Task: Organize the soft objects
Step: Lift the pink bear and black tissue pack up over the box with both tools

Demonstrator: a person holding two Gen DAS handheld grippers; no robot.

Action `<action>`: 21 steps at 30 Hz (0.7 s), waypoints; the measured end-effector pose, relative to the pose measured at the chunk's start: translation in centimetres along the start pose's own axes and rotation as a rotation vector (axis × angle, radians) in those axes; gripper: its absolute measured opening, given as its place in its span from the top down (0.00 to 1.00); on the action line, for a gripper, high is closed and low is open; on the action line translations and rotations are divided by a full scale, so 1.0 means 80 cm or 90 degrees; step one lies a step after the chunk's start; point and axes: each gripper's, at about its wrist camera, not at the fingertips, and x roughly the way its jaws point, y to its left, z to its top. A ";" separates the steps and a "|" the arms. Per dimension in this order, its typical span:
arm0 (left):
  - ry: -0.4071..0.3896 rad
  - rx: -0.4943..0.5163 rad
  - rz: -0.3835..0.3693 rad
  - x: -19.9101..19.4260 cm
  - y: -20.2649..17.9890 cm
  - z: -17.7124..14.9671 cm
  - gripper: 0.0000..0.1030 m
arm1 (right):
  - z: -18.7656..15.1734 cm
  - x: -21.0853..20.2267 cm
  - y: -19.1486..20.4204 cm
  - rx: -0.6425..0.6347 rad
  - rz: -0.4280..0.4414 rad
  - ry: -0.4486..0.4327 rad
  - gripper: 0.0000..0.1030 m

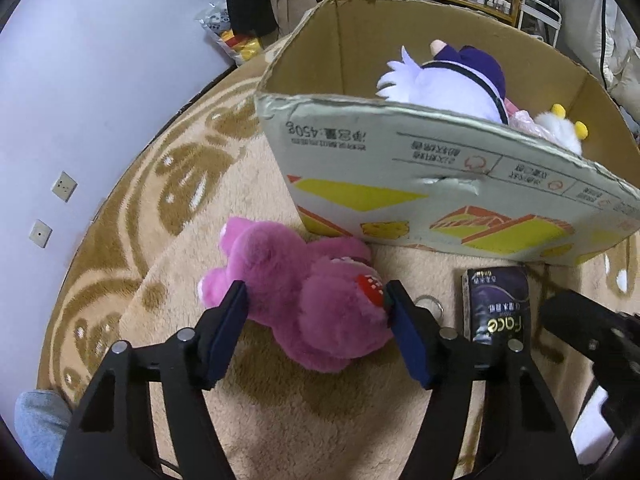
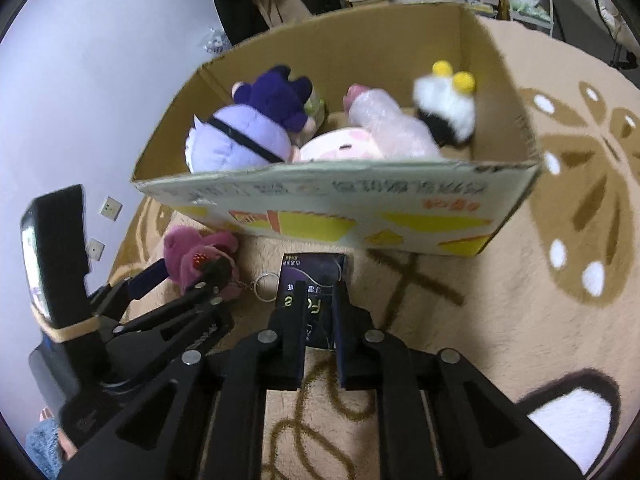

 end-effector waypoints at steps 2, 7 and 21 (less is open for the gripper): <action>0.001 0.003 -0.003 0.000 0.001 -0.001 0.38 | 0.000 0.008 0.001 0.001 0.004 0.009 0.81; 0.001 0.009 -0.013 -0.006 0.002 -0.004 0.43 | 0.001 0.018 0.005 -0.004 0.013 0.015 0.62; 0.009 0.025 -0.041 -0.009 0.002 -0.013 0.63 | 0.011 0.062 0.009 -0.008 -0.003 0.065 0.56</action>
